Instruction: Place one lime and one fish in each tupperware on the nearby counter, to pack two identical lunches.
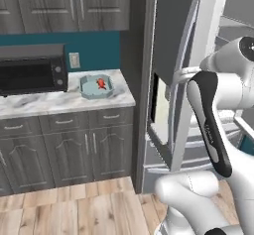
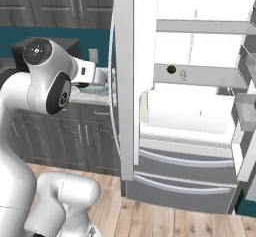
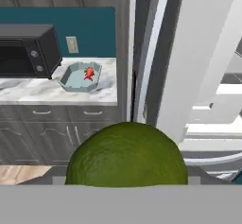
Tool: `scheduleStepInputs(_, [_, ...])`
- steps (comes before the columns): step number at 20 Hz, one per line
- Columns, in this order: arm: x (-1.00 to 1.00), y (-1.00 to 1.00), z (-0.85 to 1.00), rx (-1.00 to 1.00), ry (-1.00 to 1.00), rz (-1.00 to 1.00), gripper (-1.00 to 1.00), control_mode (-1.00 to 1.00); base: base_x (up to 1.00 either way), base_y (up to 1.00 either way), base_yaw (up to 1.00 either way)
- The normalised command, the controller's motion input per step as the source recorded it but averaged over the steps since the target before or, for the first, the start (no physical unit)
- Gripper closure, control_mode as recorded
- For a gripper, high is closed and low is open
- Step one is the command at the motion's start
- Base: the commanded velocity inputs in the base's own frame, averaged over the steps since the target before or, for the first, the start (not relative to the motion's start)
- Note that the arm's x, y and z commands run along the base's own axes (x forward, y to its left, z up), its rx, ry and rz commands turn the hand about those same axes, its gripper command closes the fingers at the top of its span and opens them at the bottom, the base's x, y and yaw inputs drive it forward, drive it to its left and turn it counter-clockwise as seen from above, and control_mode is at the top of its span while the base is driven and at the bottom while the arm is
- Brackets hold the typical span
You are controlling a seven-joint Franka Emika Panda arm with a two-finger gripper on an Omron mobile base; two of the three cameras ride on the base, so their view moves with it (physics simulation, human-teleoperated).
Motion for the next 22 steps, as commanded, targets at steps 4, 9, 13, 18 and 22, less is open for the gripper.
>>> scheduleStepInputs(4, [0.00,0.00,0.00,0.00,0.00,0.00,1.00,1.00,-0.17,1.00,0.00])
scheduleStepInputs(9, [0.00,0.00,0.00,0.00,0.00,0.00,1.00,1.00,0.00,0.82,0.00])
scheduleStepInputs(13, [0.00,0.00,0.00,0.00,0.00,0.00,1.00,1.00,0.36,0.14,-0.04])
scheduleStepInputs(18, [0.00,0.00,0.00,0.00,0.00,0.00,1.00,1.00,0.58,0.00,-0.06])
scheduleStepInputs(22, [0.00,0.00,0.00,0.00,0.00,0.00,1.00,1.00,0.62,0.00,-0.06])
